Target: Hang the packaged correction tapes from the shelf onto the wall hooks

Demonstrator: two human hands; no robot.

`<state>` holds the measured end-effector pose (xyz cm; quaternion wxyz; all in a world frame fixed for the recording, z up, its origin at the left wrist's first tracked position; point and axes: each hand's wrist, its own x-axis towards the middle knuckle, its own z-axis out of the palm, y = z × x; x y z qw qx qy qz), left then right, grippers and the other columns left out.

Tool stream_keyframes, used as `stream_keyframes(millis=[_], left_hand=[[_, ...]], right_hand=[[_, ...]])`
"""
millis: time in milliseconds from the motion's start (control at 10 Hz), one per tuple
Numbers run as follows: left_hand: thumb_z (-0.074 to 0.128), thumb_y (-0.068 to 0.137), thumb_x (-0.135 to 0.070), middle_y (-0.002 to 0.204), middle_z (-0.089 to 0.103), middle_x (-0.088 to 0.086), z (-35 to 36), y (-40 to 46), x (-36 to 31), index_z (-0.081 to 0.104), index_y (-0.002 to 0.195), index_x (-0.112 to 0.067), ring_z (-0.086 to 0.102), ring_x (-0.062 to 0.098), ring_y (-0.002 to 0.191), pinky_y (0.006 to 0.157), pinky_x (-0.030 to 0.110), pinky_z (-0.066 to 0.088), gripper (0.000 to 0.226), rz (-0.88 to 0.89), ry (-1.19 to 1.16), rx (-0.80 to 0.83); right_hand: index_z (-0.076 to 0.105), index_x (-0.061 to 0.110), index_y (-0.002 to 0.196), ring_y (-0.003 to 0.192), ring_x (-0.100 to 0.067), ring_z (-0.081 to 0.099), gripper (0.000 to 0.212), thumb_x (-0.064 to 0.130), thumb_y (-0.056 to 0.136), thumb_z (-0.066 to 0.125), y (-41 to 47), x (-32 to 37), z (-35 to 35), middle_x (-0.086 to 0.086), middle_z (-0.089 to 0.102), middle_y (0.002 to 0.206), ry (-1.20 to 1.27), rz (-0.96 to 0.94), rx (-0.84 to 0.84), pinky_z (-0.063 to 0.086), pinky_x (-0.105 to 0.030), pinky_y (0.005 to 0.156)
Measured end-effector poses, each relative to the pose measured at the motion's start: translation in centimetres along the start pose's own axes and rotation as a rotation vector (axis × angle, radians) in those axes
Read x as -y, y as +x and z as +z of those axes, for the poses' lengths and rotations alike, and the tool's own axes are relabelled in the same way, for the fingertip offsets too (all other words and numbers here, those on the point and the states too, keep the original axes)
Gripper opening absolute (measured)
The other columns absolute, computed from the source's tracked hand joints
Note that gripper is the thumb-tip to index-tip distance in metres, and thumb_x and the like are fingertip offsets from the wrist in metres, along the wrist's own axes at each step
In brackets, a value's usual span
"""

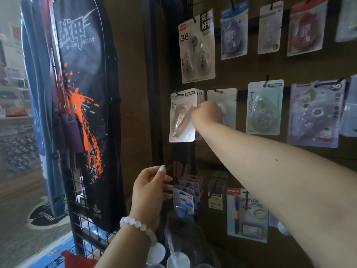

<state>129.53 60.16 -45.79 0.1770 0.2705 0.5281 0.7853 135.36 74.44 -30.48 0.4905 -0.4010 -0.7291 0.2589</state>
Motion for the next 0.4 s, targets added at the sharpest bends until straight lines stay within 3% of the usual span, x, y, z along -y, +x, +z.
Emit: stream_keyframes(millis=[100,200,300,400], left_hand=[[0.062,0.095,-0.026,0.073,0.067,0.004,0.1,0.1,0.2,0.065,0.099,-0.014,0.061,0.01,0.055,0.048,0.023,0.048,0.013,-0.005,0.009,0.004],[0.061,0.095,-0.025,0.075,0.067,0.006,0.3,-0.1,-0.2,0.065,0.098,-0.014,0.061,0.009,0.053,0.048,0.023,0.049,0.012,-0.009,0.035,0.006],[0.061,0.095,-0.024,0.076,0.067,0.007,0.3,-0.3,-0.3,0.064,0.098,-0.014,0.061,0.008,0.05,0.046,0.021,0.049,0.011,-0.01,0.073,0.014],[0.061,0.096,-0.023,0.077,0.067,0.008,0.4,-0.9,-1.0,0.064,0.098,-0.013,0.061,0.007,0.049,0.044,0.02,0.049,0.011,-0.012,0.088,0.008]], right_hand=[[0.059,0.006,0.117,0.102,-0.029,0.062,0.028,0.024,0.097,0.05,1.0,0.0,0.4,-0.01,0.063,0.111,-0.071,0.039,-0.013,0.05,-0.032,0.074],[0.056,0.005,0.121,0.107,-0.027,0.06,0.03,0.02,0.098,0.046,1.4,-0.6,0.9,-0.01,0.061,0.114,-0.113,0.077,0.037,0.051,-0.032,0.09],[0.059,0.01,0.114,0.102,-0.028,0.061,0.03,0.031,0.094,0.05,1.0,-1.9,0.9,-0.01,0.063,0.11,-0.194,0.047,0.042,0.052,-0.037,0.089],[0.062,0.013,0.098,0.084,-0.026,0.064,0.03,0.04,0.092,0.049,-0.4,-3.3,-0.2,-0.006,0.066,0.096,-0.223,-0.064,0.028,0.055,-0.038,0.074]])
